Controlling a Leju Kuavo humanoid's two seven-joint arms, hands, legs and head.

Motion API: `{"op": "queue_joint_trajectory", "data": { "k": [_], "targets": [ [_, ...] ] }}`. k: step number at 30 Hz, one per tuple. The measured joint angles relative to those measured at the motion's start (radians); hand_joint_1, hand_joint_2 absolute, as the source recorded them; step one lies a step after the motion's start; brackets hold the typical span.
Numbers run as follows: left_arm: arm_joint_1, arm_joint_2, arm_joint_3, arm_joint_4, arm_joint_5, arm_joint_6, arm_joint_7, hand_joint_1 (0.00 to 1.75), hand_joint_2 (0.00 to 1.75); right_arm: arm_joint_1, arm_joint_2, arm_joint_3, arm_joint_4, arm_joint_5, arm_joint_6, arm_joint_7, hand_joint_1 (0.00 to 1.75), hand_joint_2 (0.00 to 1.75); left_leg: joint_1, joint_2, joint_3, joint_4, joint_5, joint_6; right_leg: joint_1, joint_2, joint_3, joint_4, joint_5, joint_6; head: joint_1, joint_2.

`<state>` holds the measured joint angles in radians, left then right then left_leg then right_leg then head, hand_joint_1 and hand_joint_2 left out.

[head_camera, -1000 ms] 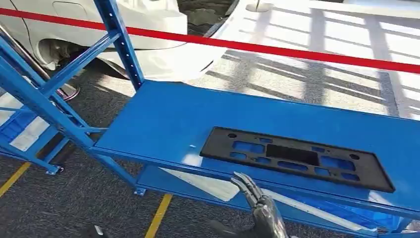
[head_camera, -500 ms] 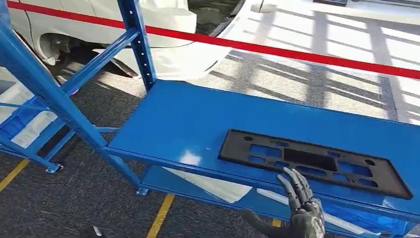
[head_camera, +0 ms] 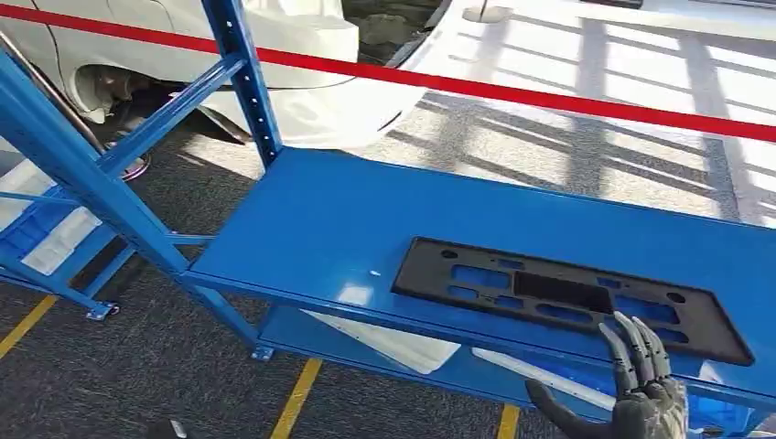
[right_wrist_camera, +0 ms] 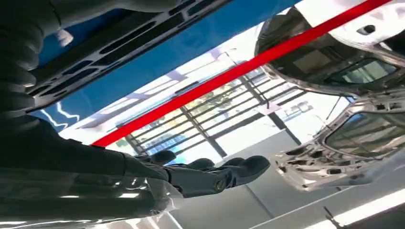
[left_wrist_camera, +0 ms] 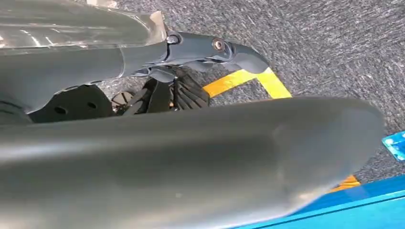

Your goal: Take the parts from the cabinet and place them on the table.

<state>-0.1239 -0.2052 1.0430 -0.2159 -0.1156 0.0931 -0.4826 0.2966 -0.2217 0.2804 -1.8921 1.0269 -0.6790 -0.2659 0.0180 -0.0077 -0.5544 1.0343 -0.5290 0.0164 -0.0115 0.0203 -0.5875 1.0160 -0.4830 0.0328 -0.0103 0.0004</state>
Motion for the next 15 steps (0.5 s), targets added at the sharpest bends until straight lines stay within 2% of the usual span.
{"op": "queue_joint_trajectory", "data": {
  "k": [3, 7, 11, 15],
  "targets": [
    [0.000, 0.000, 0.001, 0.000, 0.000, -0.001, -0.002, 0.00, 0.00, 0.014, -0.028, -0.017, 0.000, 0.007, 0.052, 0.029, 0.00, 1.75, 0.000, 0.000, 0.000, 0.000, 0.000, 0.000, 0.000, 0.000, 0.000, 0.000, 0.000, 0.000, 0.000, 0.000],
    [0.001, 0.001, 0.001, 0.000, 0.000, -0.008, -0.002, 0.00, 0.00, 0.052, -0.110, -0.056, 0.000, -0.035, 0.134, 0.045, 0.00, 1.75, 0.000, 0.000, 0.000, 0.000, 0.000, 0.000, 0.000, 0.000, 0.000, 0.000, 0.000, 0.000, 0.000, 0.000],
    [0.002, 0.002, 0.002, 0.000, 0.000, -0.009, -0.002, 0.00, 0.00, 0.081, -0.163, -0.097, -0.005, -0.044, 0.146, 0.046, 0.00, 1.75, -0.001, 0.000, 0.000, 0.000, 0.000, 0.000, 0.000, 0.000, 0.000, 0.000, 0.000, 0.000, 0.000, 0.000],
    [0.002, 0.002, 0.002, 0.000, 0.000, -0.009, -0.002, 0.00, 0.00, 0.097, -0.191, -0.131, -0.024, -0.050, 0.151, 0.045, 0.00, 1.75, 0.000, 0.000, 0.000, 0.000, -0.001, 0.000, 0.000, 0.000, 0.000, 0.000, 0.000, 0.000, 0.000, 0.000]
  ]
}}
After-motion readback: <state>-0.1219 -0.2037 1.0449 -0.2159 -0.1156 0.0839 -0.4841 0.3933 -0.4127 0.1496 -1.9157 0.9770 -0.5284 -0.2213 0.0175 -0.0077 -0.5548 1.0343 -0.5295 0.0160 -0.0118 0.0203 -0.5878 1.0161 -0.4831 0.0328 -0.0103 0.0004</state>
